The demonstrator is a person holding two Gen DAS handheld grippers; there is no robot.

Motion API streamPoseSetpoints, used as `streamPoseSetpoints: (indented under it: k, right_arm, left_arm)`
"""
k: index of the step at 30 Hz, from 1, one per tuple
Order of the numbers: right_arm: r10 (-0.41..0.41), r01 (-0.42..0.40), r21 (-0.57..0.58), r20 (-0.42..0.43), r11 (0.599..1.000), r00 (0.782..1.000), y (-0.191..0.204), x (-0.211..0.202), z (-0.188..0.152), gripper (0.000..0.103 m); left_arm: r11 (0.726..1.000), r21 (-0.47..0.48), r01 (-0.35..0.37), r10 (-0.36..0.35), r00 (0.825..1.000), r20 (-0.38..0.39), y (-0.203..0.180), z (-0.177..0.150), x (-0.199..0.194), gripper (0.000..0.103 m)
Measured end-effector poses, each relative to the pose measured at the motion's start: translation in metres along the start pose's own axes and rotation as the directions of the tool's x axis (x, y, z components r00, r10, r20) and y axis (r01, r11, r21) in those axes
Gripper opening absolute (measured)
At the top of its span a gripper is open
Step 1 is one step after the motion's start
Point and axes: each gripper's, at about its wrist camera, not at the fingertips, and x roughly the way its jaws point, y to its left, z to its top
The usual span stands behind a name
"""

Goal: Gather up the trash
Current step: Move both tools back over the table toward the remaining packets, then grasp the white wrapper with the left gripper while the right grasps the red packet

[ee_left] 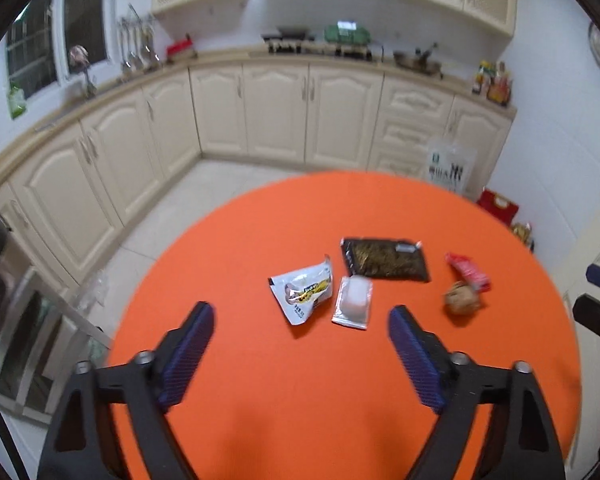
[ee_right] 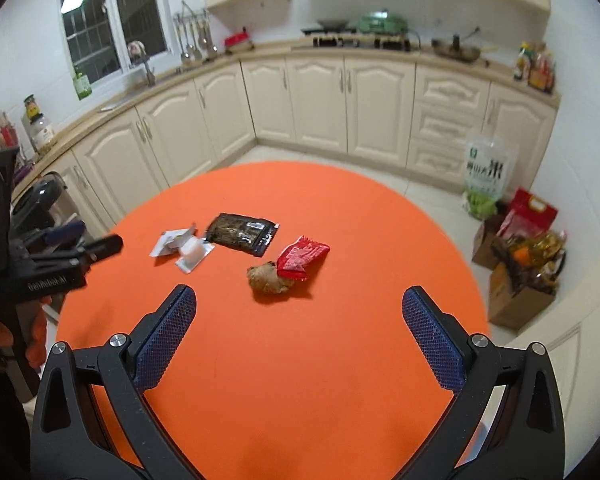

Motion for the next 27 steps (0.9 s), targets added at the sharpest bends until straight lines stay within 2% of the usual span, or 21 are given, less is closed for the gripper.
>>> streamPoseSetpoints:
  k: [2, 9, 10, 11, 13, 16, 17, 18, 19, 20, 22, 24, 26, 27]
  right_arm:
    - [0.016, -0.016, 0.019, -0.026, 1.0, 1.0, -0.004, 0.019, 0.0, 0.103]
    - [0.022, -0.019, 0.055, -0.065, 0.998, 0.998, -0.022, 0.054, 0.004, 0.103]
    - [0.032, -0.027, 0.07, -0.068, 0.997, 0.997, -0.026, 0.059, 0.005, 0.103]
    - [0.035, -0.03, 0.079, -0.072, 0.996, 0.997, -0.028, 0.063, 0.006, 0.103]
    - [0.042, -0.035, 0.09, -0.075, 0.995, 0.996, -0.031, 0.07, 0.009, 0.103]
    - [0.063, -0.054, 0.102, -0.087, 0.993, 0.994, -0.031, 0.083, 0.011, 0.103]
    - [0.077, -0.066, 0.112, -0.092, 0.991, 0.993, -0.031, 0.089, 0.012, 0.103]
    - [0.08, -0.069, 0.115, -0.095, 0.991, 0.992, -0.03, 0.091, 0.013, 0.103]
    - [0.082, -0.07, 0.112, -0.101, 0.991, 0.992, -0.028, 0.097, 0.014, 0.103]
    - [0.082, -0.069, 0.11, -0.111, 0.992, 0.99, -0.027, 0.102, 0.015, 0.103]
    - [0.073, -0.061, 0.099, -0.123, 0.993, 0.99, -0.022, 0.112, 0.018, 0.103]
    - [0.071, -0.061, 0.08, -0.135, 0.995, 0.988, -0.017, 0.119, 0.019, 0.101]
    - [0.052, -0.046, 0.05, -0.137, 0.998, 0.989, -0.011, 0.123, 0.021, 0.095]
    - [0.043, -0.038, 0.038, -0.147, 0.999, 0.988, -0.007, 0.125, 0.021, 0.081]
  left_arm:
    - [1.0, 0.012, -0.023, 0.024, 0.999, -0.03, -0.003, 0.003, 0.02, 0.07]
    - [0.998, -0.002, -0.06, 0.059, 0.996, -0.065, -0.015, 0.027, 0.065, 0.072]
    - [0.998, -0.003, -0.057, 0.056, 0.996, -0.074, -0.014, 0.025, 0.071, 0.073]
    - [0.999, -0.011, -0.041, 0.04, 0.996, -0.077, -0.019, 0.039, 0.081, 0.076]
    - [0.999, -0.019, -0.025, 0.023, 0.996, -0.091, -0.019, 0.048, 0.096, 0.076]
    - [0.999, -0.009, -0.043, 0.043, 0.998, -0.053, -0.015, 0.06, 0.107, 0.075]
    - [0.999, -0.03, -0.018, 0.016, 0.998, -0.063, -0.011, 0.058, 0.109, 0.072]
    - [0.999, -0.054, 0.003, -0.007, 0.997, -0.076, -0.006, 0.057, 0.111, 0.057]
    - [0.999, -0.043, -0.016, 0.013, 0.997, -0.07, -0.003, 0.056, 0.112, 0.053]
    - [0.999, -0.019, -0.033, 0.032, 0.997, -0.07, 0.0, 0.052, 0.112, 0.043]
    - [1.0, 0.001, -0.009, 0.009, 0.998, -0.06, 0.003, 0.051, 0.112, 0.033]
    - [1.0, -0.011, 0.025, -0.026, 0.997, -0.068, 0.007, 0.05, 0.109, 0.012]
    - [0.999, -0.016, 0.041, -0.042, 0.997, -0.066, 0.016, 0.052, 0.104, 0.012]
    - [0.999, -0.021, 0.041, -0.042, 0.997, -0.066, 0.019, 0.053, 0.102, 0.011]
